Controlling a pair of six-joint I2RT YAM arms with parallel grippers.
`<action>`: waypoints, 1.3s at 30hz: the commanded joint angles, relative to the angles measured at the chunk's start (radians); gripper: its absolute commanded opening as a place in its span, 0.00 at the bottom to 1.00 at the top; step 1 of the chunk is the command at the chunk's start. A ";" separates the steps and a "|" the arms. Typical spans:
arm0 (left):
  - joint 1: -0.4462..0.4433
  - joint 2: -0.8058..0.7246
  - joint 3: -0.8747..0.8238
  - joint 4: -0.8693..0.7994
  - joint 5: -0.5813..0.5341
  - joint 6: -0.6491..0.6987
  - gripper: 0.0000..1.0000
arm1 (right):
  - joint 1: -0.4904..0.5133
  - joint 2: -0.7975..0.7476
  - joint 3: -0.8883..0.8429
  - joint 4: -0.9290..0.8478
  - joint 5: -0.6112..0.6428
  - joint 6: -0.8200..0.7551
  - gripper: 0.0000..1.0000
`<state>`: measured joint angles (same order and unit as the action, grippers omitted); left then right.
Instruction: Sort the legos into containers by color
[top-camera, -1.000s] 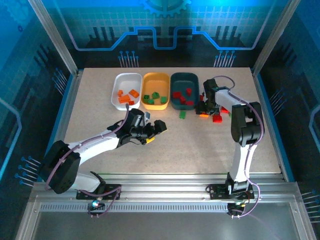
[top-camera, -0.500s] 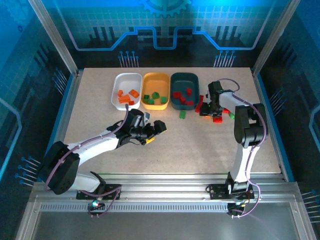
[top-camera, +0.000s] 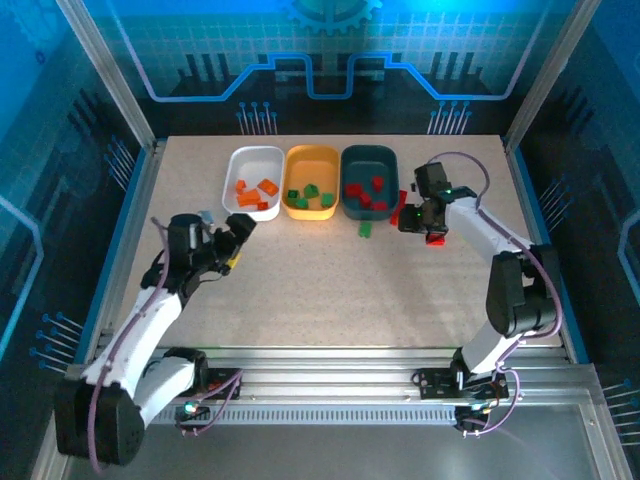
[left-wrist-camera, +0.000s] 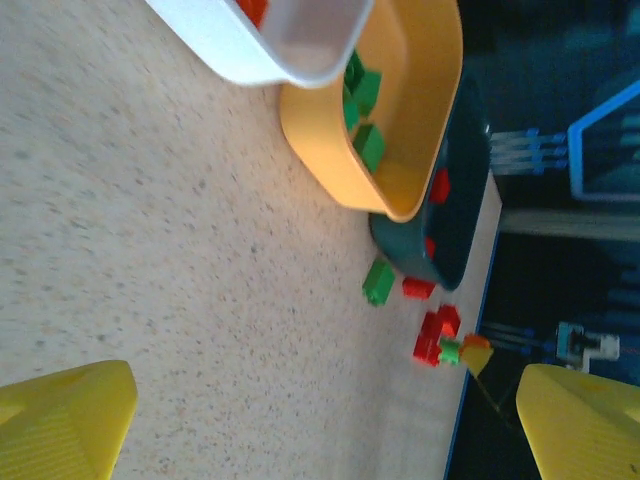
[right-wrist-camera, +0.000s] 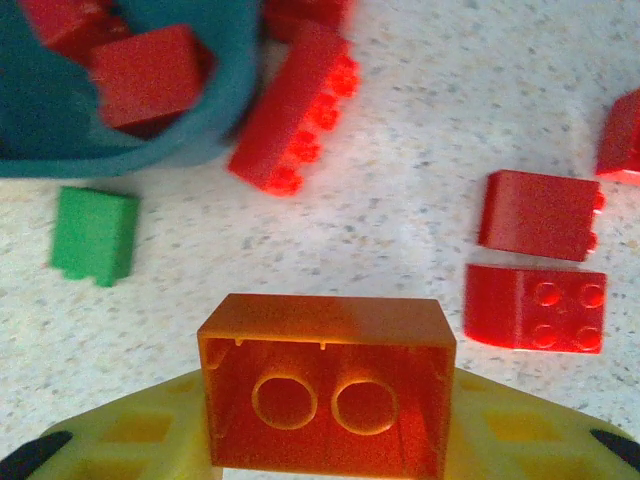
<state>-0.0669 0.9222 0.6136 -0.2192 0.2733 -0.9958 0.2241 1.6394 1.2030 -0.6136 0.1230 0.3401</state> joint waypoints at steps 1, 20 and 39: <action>0.088 -0.071 -0.050 -0.145 -0.021 0.024 0.99 | 0.116 -0.047 0.019 -0.026 0.059 0.045 0.48; 0.240 0.343 -0.096 0.104 0.390 -0.003 0.99 | 0.593 0.840 1.166 -0.009 0.163 -0.046 0.49; 0.231 0.303 -0.101 0.161 0.480 0.000 0.99 | 0.578 0.931 1.451 -0.083 0.187 -0.097 0.80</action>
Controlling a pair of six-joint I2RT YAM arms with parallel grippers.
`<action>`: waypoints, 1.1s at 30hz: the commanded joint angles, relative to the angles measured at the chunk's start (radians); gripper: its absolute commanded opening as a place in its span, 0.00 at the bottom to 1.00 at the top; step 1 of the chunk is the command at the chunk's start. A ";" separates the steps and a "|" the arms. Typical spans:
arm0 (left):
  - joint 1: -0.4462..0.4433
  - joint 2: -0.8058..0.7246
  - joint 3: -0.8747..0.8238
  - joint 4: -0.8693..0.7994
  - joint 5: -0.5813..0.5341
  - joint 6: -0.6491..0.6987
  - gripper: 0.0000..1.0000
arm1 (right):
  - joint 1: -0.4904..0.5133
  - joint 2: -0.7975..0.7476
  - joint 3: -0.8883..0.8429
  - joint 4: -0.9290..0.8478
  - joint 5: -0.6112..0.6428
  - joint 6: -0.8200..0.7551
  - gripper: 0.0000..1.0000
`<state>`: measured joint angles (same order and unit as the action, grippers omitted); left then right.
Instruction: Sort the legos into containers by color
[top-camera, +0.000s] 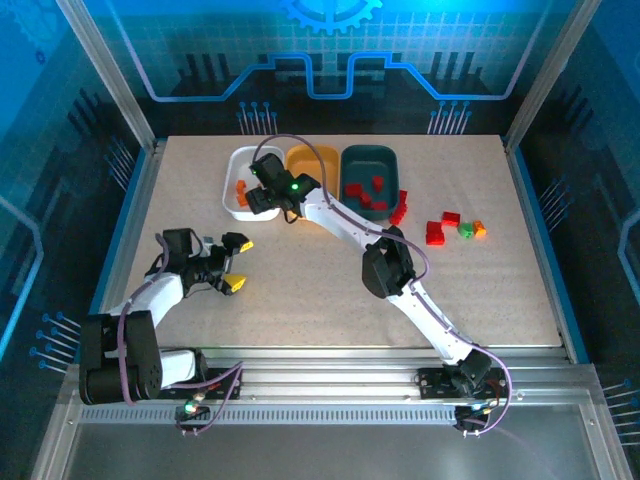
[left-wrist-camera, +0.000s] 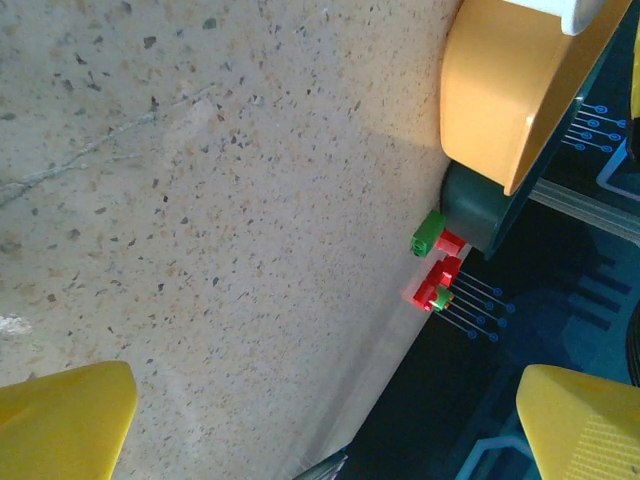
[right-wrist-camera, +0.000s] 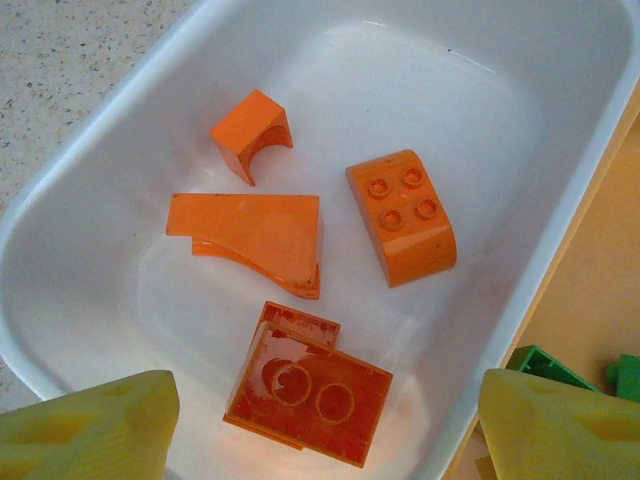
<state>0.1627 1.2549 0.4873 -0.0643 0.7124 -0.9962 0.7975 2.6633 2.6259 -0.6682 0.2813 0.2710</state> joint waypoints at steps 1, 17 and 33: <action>-0.002 -0.039 0.028 0.002 0.040 -0.001 0.99 | 0.004 -0.122 0.013 -0.040 0.045 -0.026 0.79; -0.529 -0.071 0.105 0.035 -0.257 0.009 0.99 | -0.243 -1.125 -1.369 0.197 0.109 0.151 0.76; -0.748 0.271 0.370 0.107 -0.314 -0.009 0.99 | -0.872 -1.304 -1.673 0.063 -0.038 0.251 0.77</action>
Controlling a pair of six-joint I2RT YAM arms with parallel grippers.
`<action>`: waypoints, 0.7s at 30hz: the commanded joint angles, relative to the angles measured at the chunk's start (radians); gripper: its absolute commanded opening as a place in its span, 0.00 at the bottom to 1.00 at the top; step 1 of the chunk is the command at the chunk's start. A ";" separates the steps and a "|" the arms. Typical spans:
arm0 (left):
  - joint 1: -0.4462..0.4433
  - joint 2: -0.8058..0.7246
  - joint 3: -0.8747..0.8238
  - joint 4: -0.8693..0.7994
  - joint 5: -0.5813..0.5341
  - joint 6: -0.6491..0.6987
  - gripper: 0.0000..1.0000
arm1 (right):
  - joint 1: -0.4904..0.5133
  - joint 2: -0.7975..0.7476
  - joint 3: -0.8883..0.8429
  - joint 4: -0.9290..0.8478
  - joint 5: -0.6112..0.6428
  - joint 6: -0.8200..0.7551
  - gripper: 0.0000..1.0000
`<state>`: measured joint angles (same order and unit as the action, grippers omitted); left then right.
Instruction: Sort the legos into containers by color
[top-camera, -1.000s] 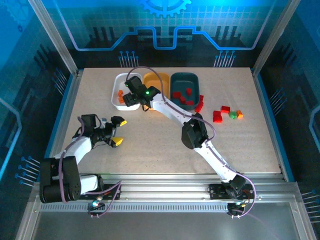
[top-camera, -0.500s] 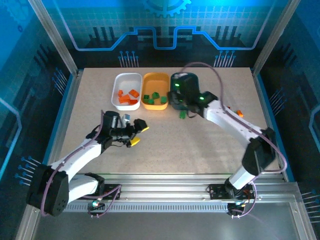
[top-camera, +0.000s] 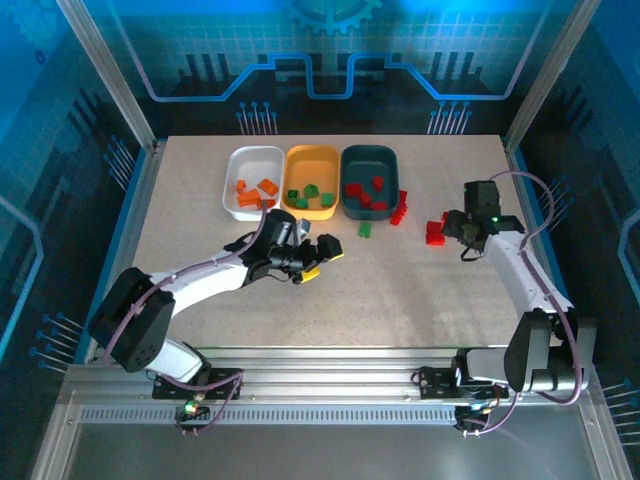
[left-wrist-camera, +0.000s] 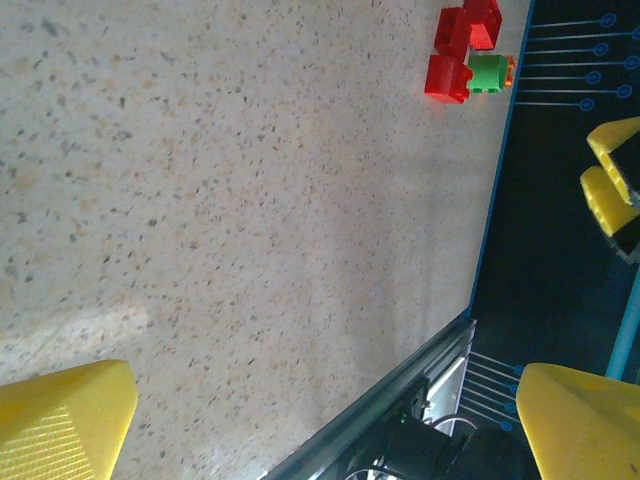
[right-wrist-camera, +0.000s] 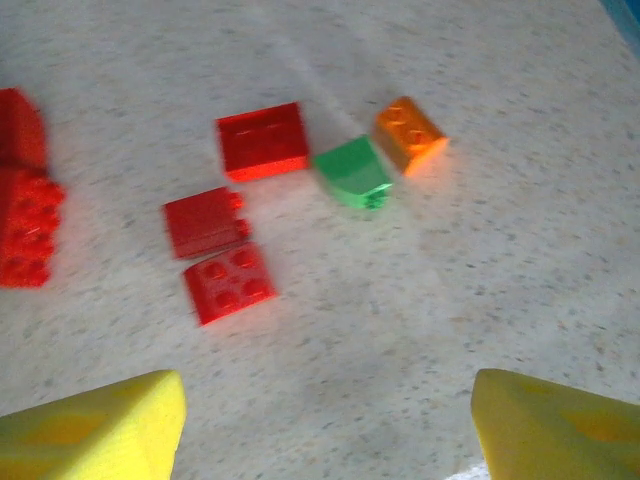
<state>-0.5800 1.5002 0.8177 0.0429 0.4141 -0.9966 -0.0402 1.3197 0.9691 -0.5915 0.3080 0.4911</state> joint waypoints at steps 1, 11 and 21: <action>-0.007 0.030 0.047 -0.003 -0.017 -0.008 0.99 | -0.046 0.068 -0.011 -0.007 -0.069 0.029 0.77; -0.006 0.060 0.056 -0.016 -0.028 0.001 0.99 | -0.148 0.322 0.115 0.001 -0.123 0.007 0.76; 0.134 -0.005 -0.013 -0.041 -0.023 0.017 0.99 | -0.237 0.448 0.206 0.027 -0.258 0.009 0.72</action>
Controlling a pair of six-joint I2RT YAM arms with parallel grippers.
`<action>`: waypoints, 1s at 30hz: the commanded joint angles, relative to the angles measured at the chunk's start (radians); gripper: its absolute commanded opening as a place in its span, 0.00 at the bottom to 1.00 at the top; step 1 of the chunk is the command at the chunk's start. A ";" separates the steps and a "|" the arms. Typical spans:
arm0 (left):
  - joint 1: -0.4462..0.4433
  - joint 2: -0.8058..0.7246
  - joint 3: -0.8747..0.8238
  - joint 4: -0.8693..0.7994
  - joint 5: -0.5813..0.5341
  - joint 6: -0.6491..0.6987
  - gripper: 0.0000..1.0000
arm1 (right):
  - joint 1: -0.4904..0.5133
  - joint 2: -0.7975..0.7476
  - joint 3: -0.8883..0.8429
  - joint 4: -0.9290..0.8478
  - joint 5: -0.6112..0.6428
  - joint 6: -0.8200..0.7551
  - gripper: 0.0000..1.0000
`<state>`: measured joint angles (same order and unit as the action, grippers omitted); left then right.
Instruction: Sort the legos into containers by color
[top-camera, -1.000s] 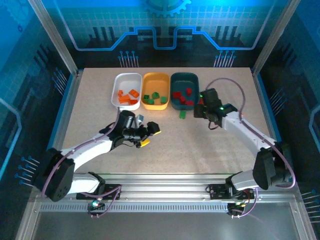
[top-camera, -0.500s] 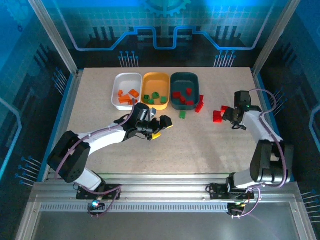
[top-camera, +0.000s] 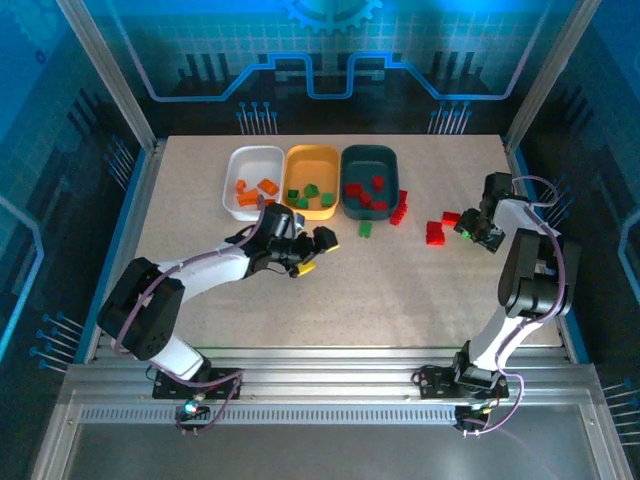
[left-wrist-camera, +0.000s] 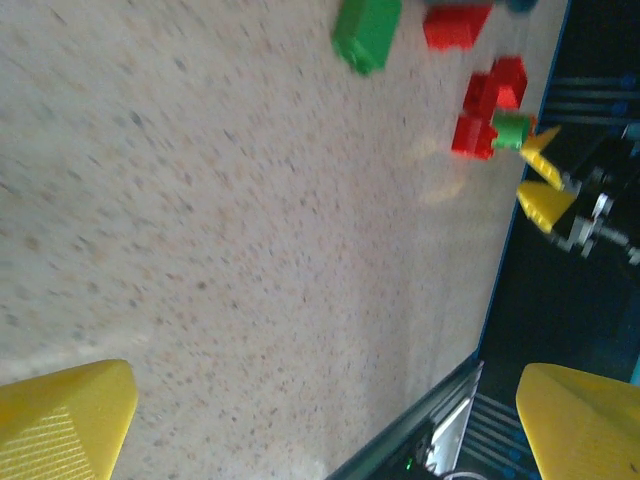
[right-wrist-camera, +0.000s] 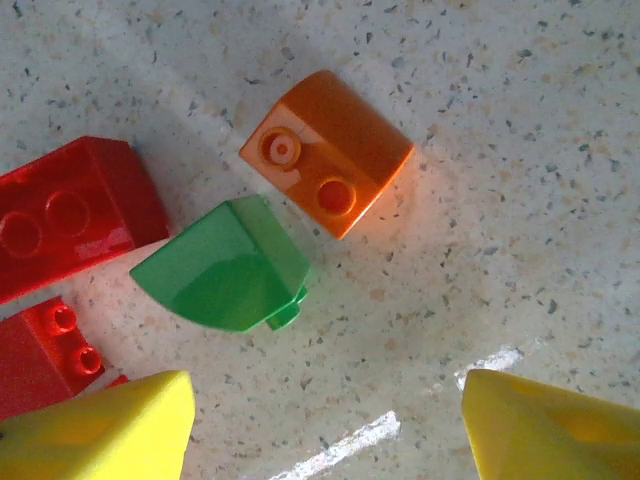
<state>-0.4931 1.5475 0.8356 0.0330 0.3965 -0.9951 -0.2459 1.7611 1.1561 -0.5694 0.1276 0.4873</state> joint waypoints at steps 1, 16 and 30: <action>0.067 -0.068 -0.039 -0.040 -0.004 0.027 0.99 | -0.040 0.004 0.016 0.017 -0.096 0.022 0.71; 0.168 -0.150 -0.134 -0.025 0.027 0.092 0.99 | -0.097 0.070 0.138 -0.012 -0.131 0.077 0.68; 0.203 -0.119 -0.148 0.012 0.082 0.101 0.99 | -0.110 0.175 0.241 -0.055 -0.161 0.148 0.70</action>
<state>-0.2996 1.4220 0.6945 0.0360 0.4427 -0.9314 -0.3370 1.9007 1.3514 -0.5854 -0.0010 0.5846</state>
